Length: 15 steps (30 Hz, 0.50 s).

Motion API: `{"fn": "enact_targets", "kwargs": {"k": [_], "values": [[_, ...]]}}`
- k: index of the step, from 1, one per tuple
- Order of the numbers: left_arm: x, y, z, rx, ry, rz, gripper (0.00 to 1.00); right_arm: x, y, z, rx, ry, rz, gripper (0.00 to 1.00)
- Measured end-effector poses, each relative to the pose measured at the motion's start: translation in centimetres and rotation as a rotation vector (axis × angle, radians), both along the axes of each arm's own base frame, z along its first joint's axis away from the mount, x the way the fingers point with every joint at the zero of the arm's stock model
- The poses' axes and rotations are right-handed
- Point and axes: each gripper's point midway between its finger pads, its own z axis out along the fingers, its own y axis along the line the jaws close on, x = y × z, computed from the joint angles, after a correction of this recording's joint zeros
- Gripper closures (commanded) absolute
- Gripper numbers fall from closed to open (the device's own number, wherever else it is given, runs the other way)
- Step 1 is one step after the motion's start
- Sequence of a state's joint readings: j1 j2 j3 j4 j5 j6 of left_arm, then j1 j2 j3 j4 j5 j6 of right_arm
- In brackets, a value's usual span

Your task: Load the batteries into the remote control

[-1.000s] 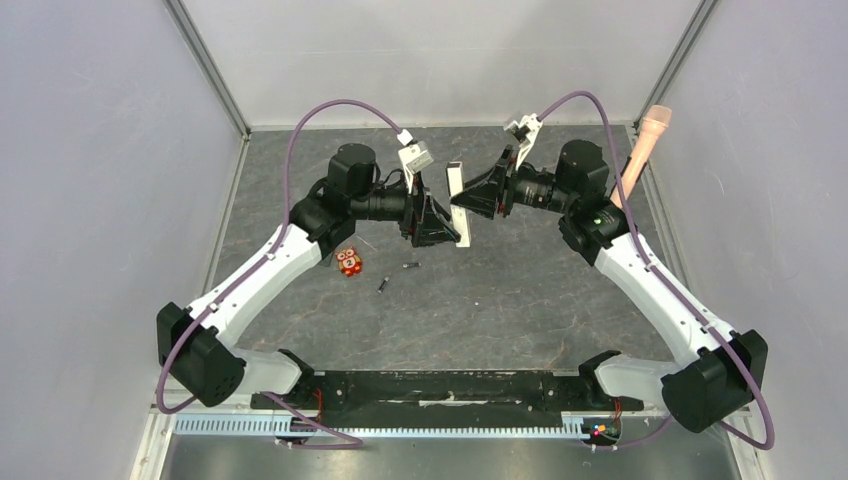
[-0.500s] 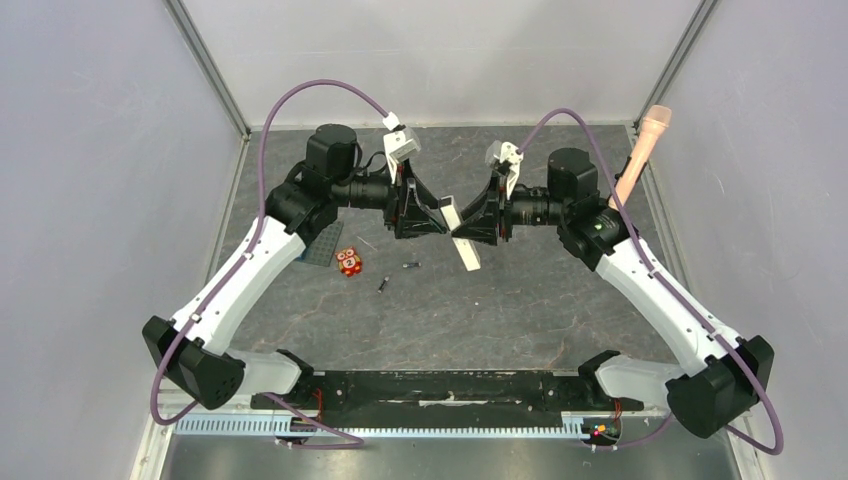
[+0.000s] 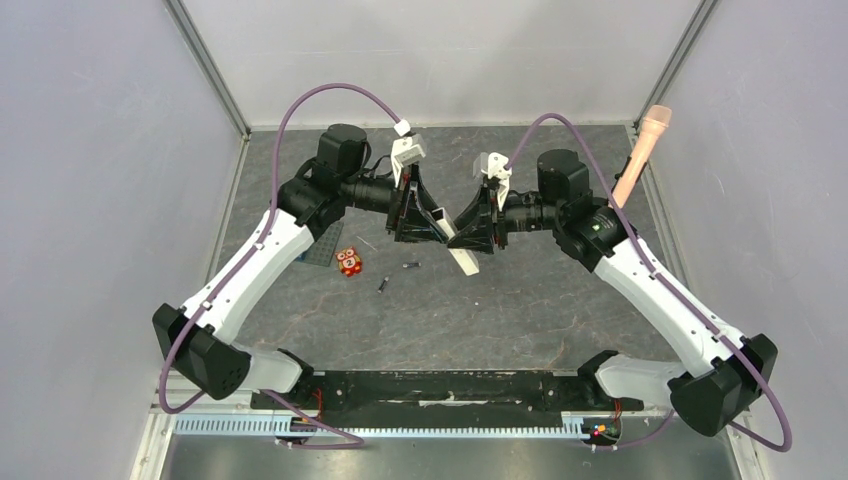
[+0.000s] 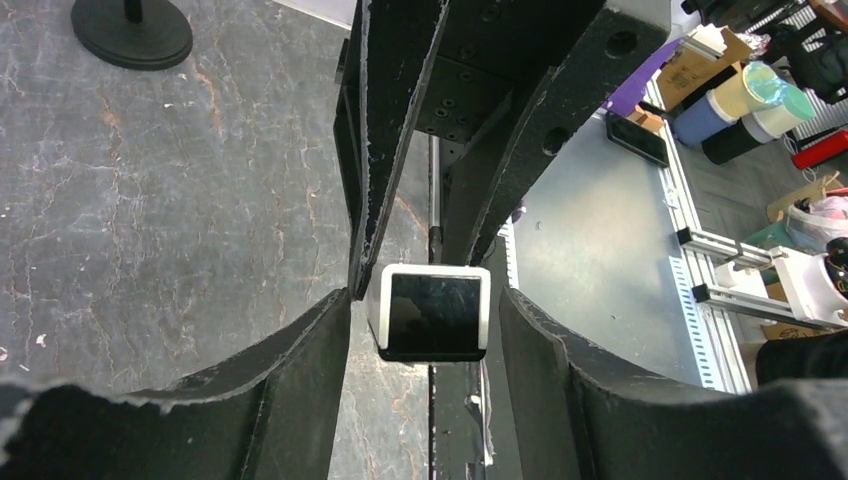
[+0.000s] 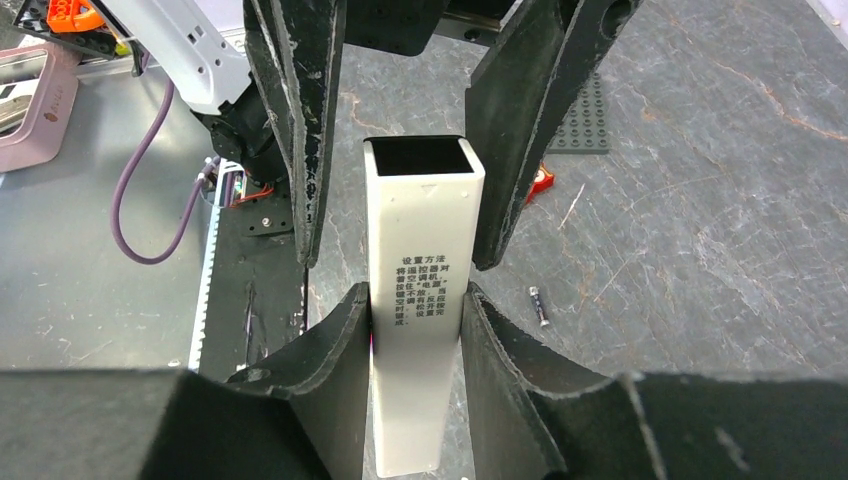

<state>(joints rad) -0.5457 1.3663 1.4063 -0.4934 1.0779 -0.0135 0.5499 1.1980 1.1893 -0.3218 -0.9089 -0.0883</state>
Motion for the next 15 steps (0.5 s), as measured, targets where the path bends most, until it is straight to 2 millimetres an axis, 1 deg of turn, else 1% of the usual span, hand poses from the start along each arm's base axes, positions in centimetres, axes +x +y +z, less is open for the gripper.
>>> {"fn": "enact_targets", "kwargs": {"k": [2,4,6,7,12,15], "values": [[-0.07,0.00,0.02,-0.002,-0.003,-0.006,0.39,-0.13,0.19,-0.14,-0.006,0.002,0.006,0.91],[-0.12,-0.02,0.02,-0.002,-0.004,-0.008,0.49,-0.01,0.32,-0.35,-0.012,0.005,0.005,0.92],[-0.08,-0.01,-0.08,0.001,-0.011,-0.007,0.53,0.03,0.41,-0.59,-0.017,0.010,0.006,0.92],[-0.02,0.01,-0.16,0.001,-0.025,-0.010,0.53,-0.04,0.45,-0.63,-0.019,0.013,0.009,0.92],[-0.39,0.29,-0.40,-0.001,-0.094,-0.045,0.41,-0.25,0.52,-0.66,-0.021,0.018,0.016,0.93],[-0.89,0.53,-0.46,-0.006,-0.130,-0.070,0.38,-0.40,0.55,-0.73,-0.024,0.024,0.020,0.93]]}}
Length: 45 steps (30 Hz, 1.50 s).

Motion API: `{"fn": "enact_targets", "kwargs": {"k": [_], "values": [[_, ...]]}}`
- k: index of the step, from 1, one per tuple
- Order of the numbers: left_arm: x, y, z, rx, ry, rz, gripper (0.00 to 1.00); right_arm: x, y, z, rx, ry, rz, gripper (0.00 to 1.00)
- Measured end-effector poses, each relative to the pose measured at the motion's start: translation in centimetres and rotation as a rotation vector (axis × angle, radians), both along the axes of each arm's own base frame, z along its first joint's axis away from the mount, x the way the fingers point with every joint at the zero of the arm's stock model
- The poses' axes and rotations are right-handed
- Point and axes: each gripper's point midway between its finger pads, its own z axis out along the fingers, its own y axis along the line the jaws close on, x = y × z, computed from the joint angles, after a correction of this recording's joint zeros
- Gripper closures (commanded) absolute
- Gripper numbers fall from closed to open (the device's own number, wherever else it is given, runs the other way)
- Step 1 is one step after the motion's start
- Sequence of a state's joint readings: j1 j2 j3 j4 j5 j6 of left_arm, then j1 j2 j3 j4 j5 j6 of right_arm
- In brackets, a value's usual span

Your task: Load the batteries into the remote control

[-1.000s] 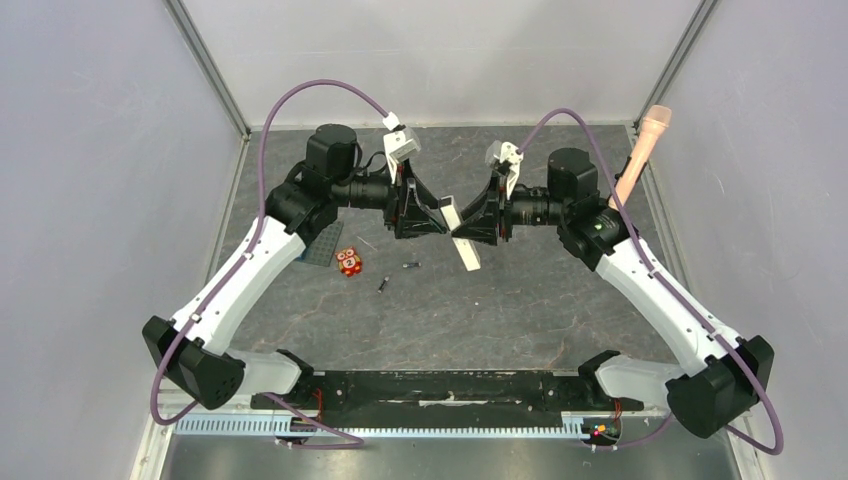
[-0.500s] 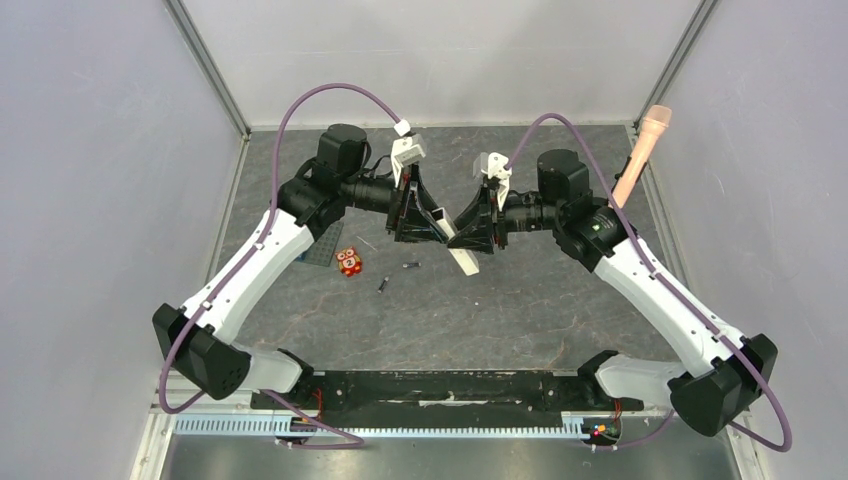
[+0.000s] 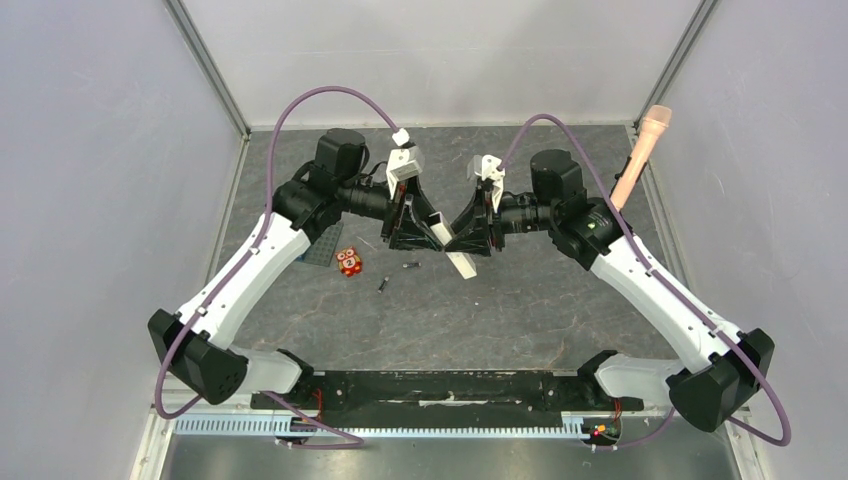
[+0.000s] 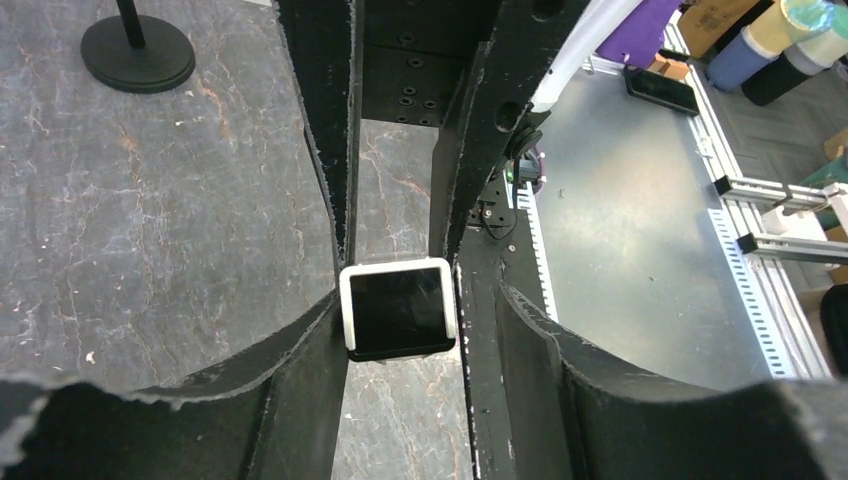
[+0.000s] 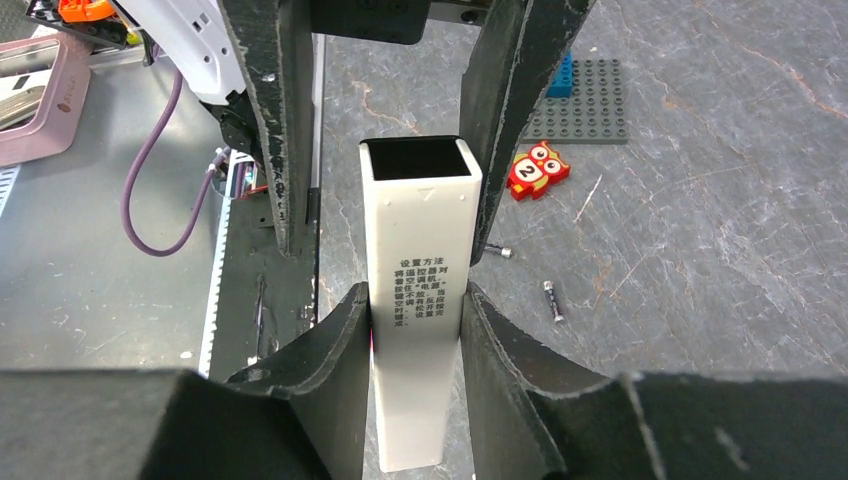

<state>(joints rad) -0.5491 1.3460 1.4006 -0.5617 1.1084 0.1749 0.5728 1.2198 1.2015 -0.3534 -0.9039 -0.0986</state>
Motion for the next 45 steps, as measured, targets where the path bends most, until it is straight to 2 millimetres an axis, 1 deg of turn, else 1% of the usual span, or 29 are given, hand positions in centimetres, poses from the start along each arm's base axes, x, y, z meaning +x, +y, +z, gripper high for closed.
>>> {"fn": "enact_targets", "kwargs": {"k": [4,7,12,14,16,19,23,25,26,27,28,29,31,34,35,38,40,42,45], "values": [[-0.3,0.1,0.1,-0.002,-0.026,-0.013,0.33,-0.1,0.1,0.1,-0.003,0.003,0.005,0.93],[-0.5,0.1,0.0,0.001,-0.031,-0.019,0.31,-0.1,0.2,0.1,-0.005,0.005,0.005,0.93],[-0.6,0.0,-0.3,0.011,-0.029,-0.017,0.30,-0.2,0.3,-0.2,-0.014,0.013,0.008,0.93],[-0.6,0.0,-0.3,0.013,-0.030,-0.016,0.33,-0.2,0.3,-0.3,-0.015,0.013,0.008,0.93],[-0.6,-0.1,-0.4,0.017,-0.032,-0.013,0.38,-0.1,0.4,-0.3,-0.018,0.011,0.007,0.93],[-0.2,-0.2,-0.7,0.030,-0.032,0.002,0.50,-0.3,0.4,-0.5,-0.023,0.014,0.012,0.93],[0.3,-0.3,-1.2,0.045,-0.028,0.018,0.74,-0.4,0.5,-0.8,-0.032,0.021,0.012,0.93],[0.4,-0.3,-1.4,0.051,-0.026,0.025,0.92,-0.3,0.4,-0.9,-0.038,0.024,0.005,0.93],[0.5,-0.3,-1.4,0.054,-0.031,0.029,0.98,-0.3,0.4,-0.9,-0.039,0.023,0.004,0.93],[0.5,-0.3,-1.5,0.056,-0.030,0.032,0.98,-0.3,0.4,-1.0,-0.040,0.024,0.002,0.91],[0.5,-0.3,-1.5,0.057,-0.029,0.032,0.98,-0.3,0.4,-1.0,-0.042,0.026,0.001,0.87],[0.5,-0.3,-1.6,0.060,-0.029,0.033,0.98,-0.2,0.4,-1.0,-0.043,0.026,-0.002,0.79],[0.5,-0.2,-1.6,0.062,-0.034,0.035,0.98,-0.1,0.3,-1.1,-0.046,0.026,-0.009,0.50],[0.9,-0.2,-1.8,0.074,-0.046,0.058,0.98,0.2,0.3,-1.1,-0.050,0.021,-0.031,0.25],[1.1,-0.2,-1.8,0.077,-0.053,0.068,0.98,0.4,0.3,-1.0,-0.049,0.028,-0.044,0.19],[1.9,0.2,-1.9,0.080,-0.114,0.137,0.98,1.1,0.1,-0.5,-0.024,0.020,-0.104,0.09],[2.1,1.0,-1.7,0.067,-0.171,0.193,0.98,0.9,-0.2,0.0,0.014,0.021,-0.142,0.07],[2.0,1.8,-0.9,0.037,-0.233,0.242,0.98,0.4,-0.5,0.5,0.060,0.042,-0.175,0.06],[1.6,2.7,1.3,-0.028,-0.334,0.292,0.98,0.3,-0.8,1.6,0.151,0.095,-0.244,0.07]]}}
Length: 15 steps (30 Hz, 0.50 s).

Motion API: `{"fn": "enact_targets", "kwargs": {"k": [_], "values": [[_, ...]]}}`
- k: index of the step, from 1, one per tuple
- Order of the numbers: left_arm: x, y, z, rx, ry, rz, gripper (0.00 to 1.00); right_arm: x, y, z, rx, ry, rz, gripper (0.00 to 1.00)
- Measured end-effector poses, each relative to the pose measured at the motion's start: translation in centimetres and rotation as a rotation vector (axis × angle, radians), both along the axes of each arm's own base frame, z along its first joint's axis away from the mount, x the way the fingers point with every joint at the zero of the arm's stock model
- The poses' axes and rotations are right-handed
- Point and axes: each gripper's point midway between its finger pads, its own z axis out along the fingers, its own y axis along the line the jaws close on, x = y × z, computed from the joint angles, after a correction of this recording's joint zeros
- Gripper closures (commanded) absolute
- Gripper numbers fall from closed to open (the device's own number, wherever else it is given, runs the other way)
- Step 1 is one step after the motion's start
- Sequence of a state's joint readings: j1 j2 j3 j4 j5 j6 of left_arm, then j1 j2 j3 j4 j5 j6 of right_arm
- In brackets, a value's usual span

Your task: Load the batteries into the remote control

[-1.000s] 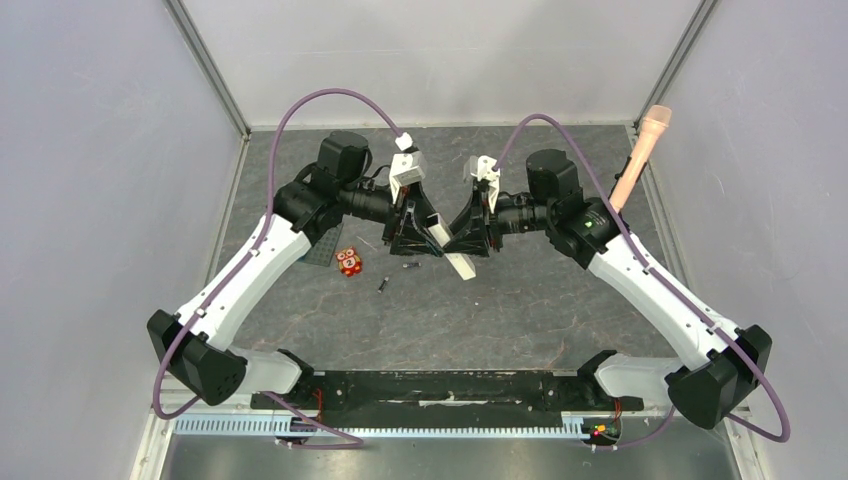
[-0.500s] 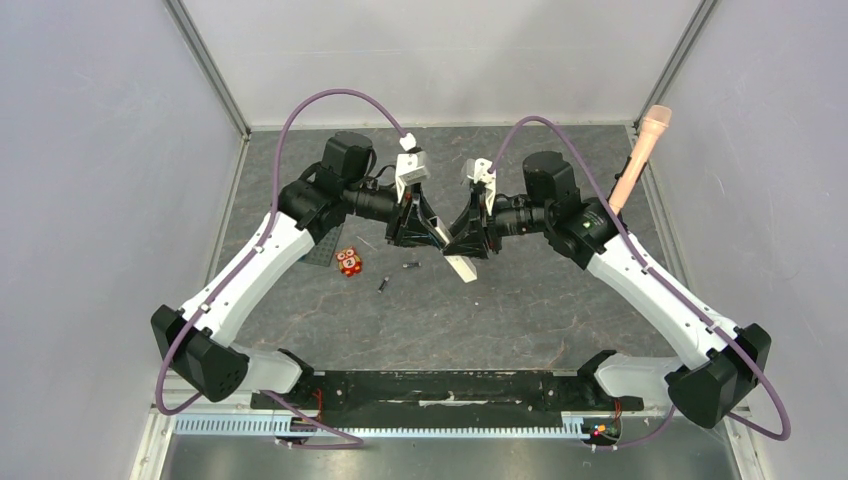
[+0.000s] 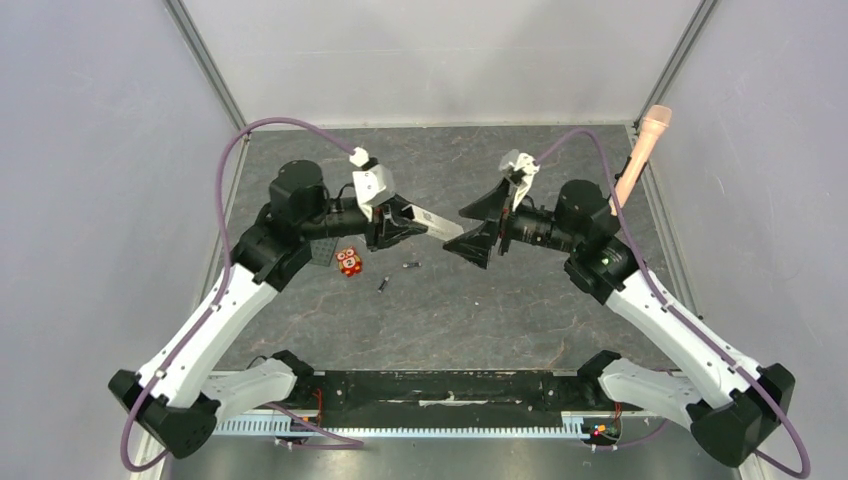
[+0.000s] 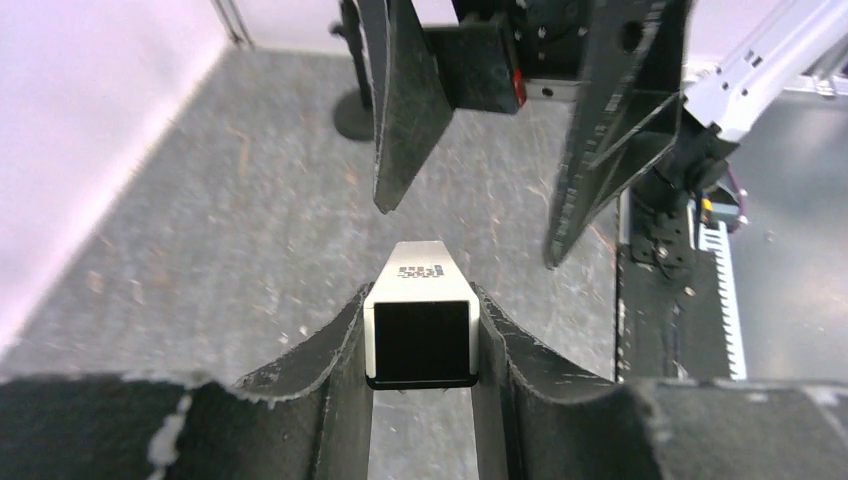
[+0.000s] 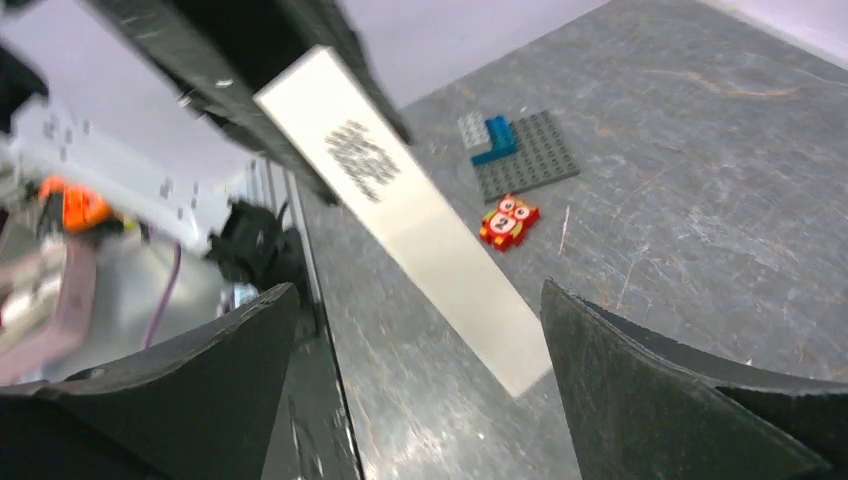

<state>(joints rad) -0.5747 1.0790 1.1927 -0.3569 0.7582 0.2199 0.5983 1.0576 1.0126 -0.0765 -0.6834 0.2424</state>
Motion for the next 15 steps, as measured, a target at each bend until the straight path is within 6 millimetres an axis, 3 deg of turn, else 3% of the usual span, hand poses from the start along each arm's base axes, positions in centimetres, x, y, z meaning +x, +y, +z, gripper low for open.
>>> {"fn": "enact_targets", "kwargs": {"k": [5,10,15], "values": [[-0.3,0.9,3.7,-0.100,-0.134,0.036,0.98,0.9,-1.5,2.2,0.251,0.131,-0.193,0.06],[-0.4,1.1,5.0,-0.167,-0.146,0.038,0.98,2.3,-2.4,4.8,0.507,0.315,-0.264,0.06],[-0.3,1.4,6.3,-0.228,-0.108,0.012,0.98,2.9,-1.8,3.8,0.698,0.561,-0.175,0.09]]}}
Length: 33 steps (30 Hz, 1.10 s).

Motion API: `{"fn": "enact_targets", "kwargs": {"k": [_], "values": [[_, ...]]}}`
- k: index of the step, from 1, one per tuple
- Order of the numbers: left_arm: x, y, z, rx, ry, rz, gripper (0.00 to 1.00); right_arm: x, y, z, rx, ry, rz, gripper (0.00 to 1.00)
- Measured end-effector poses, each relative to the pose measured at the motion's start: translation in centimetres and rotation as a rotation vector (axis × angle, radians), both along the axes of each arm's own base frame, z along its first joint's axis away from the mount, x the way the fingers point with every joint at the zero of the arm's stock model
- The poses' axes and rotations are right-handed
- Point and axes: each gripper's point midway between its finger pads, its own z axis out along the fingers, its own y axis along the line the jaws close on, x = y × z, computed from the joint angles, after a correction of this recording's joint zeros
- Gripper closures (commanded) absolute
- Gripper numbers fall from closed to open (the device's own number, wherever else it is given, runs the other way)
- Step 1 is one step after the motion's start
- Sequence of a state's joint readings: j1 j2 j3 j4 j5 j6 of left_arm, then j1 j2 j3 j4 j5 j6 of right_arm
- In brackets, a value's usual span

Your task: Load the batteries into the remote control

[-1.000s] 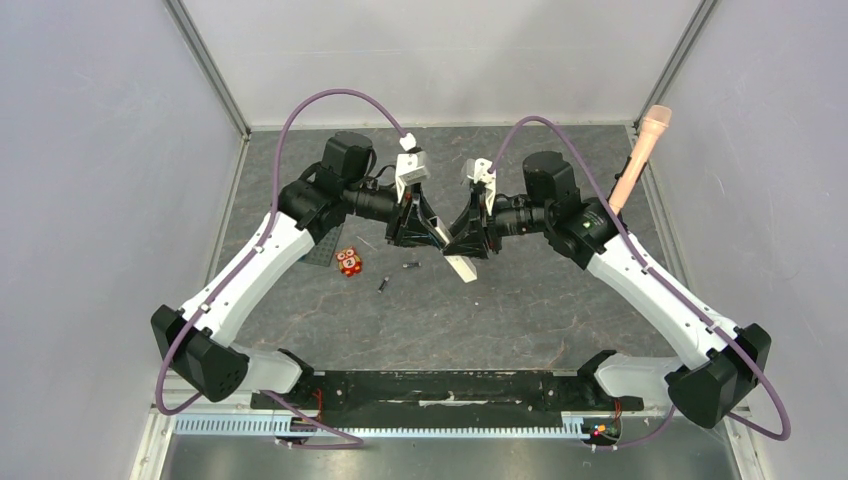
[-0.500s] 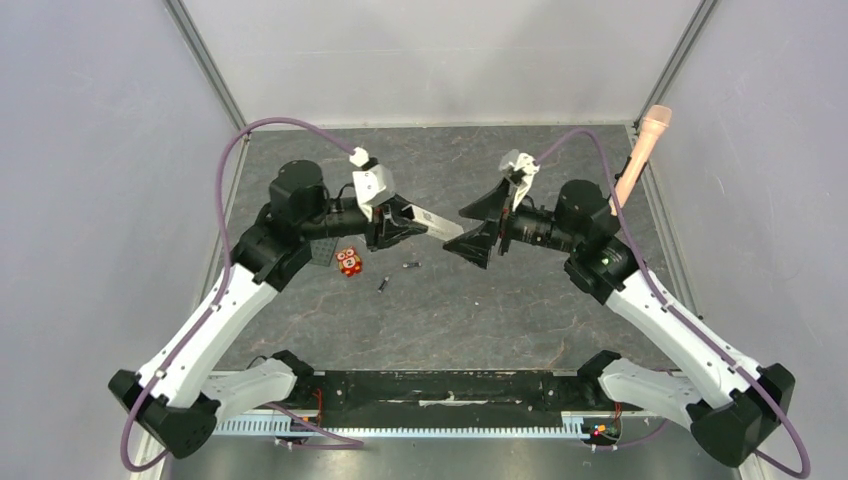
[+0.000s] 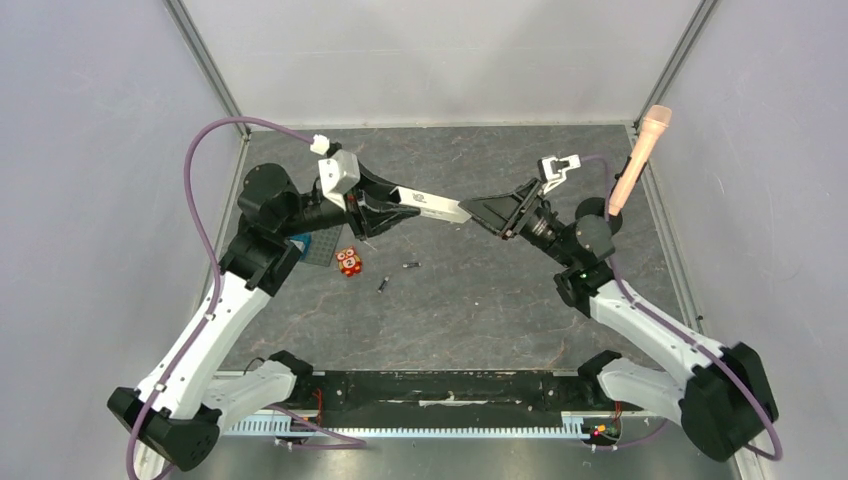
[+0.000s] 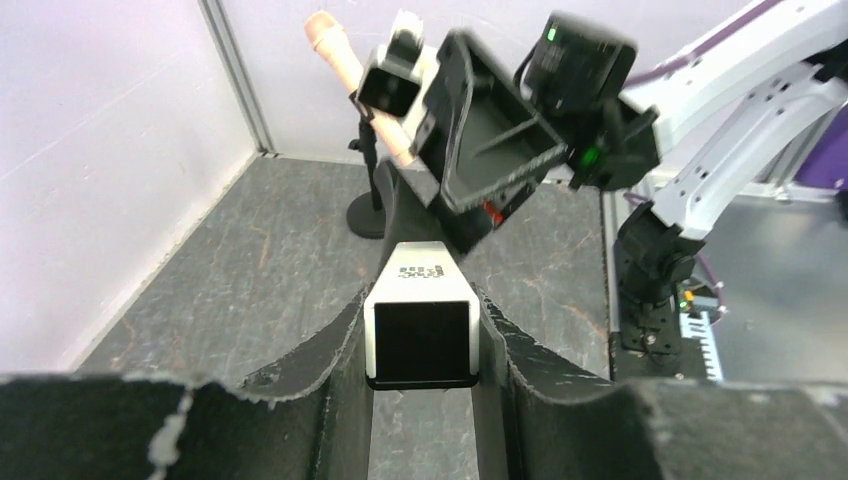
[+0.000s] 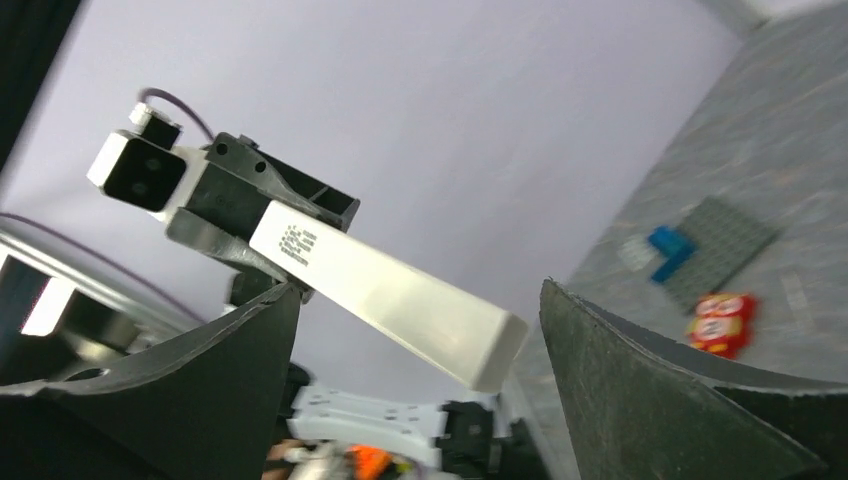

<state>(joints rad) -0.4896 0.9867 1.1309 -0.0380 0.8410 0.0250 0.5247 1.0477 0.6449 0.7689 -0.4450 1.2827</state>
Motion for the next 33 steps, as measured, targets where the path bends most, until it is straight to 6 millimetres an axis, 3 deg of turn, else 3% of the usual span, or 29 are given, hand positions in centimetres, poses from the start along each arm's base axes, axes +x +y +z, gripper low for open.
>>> {"fn": "enact_targets", "kwargs": {"k": [4,11,22,29,33], "values": [[0.6,0.1,0.6,-0.037,0.051,-0.039,0.98,-0.4,0.5,-2.2,0.085,0.143,0.091,0.11],[1.0,-0.2,0.8,-0.060,0.123,-0.097,0.98,-1.5,0.1,-0.1,0.172,0.125,0.151,0.24],[-0.7,-0.3,2.5,-0.098,0.124,-0.188,0.98,-1.4,0.5,2.1,0.317,0.152,0.273,0.53],[-1.0,-0.3,3.2,-0.116,0.109,-0.199,0.98,-2.1,0.6,3.2,0.334,0.119,0.326,0.55],[-0.8,-0.3,3.3,-0.122,0.116,-0.188,0.98,-2.4,0.7,3.1,0.345,0.113,0.361,0.62]]}}
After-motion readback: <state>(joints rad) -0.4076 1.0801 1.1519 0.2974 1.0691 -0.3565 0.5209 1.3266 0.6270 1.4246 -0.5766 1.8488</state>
